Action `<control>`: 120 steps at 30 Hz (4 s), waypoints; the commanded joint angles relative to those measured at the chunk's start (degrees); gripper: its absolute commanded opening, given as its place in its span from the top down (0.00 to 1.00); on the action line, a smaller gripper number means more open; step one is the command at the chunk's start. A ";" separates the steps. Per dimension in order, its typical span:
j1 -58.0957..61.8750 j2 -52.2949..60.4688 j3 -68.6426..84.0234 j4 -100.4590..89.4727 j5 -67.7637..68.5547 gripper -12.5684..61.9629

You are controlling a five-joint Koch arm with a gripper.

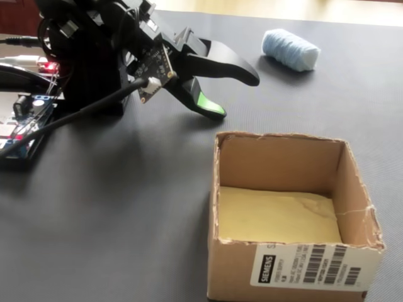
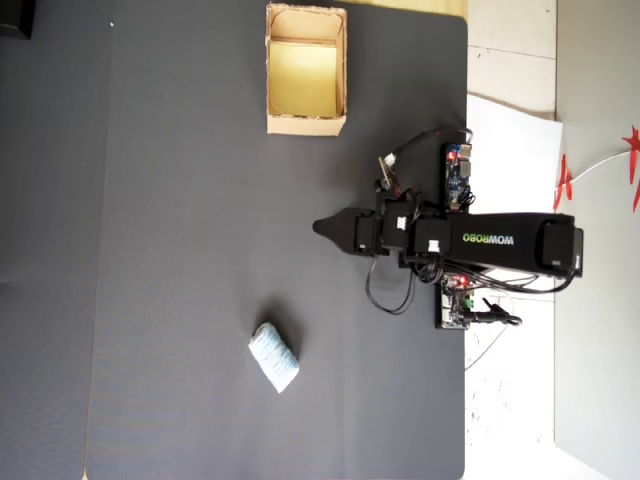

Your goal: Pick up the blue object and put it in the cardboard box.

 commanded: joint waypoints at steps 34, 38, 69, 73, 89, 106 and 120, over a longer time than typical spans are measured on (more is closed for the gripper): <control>-0.09 5.01 2.11 6.59 0.53 0.38; -0.09 5.01 2.11 6.59 0.53 0.38; -22.41 5.01 1.67 -2.46 1.67 0.38; -28.13 5.01 1.05 -2.46 1.67 0.38; -40.08 4.57 -7.65 2.37 0.79 0.39; -37.53 -13.97 -42.28 26.46 -2.37 0.39; -36.74 -45.00 -68.91 36.65 -8.26 0.39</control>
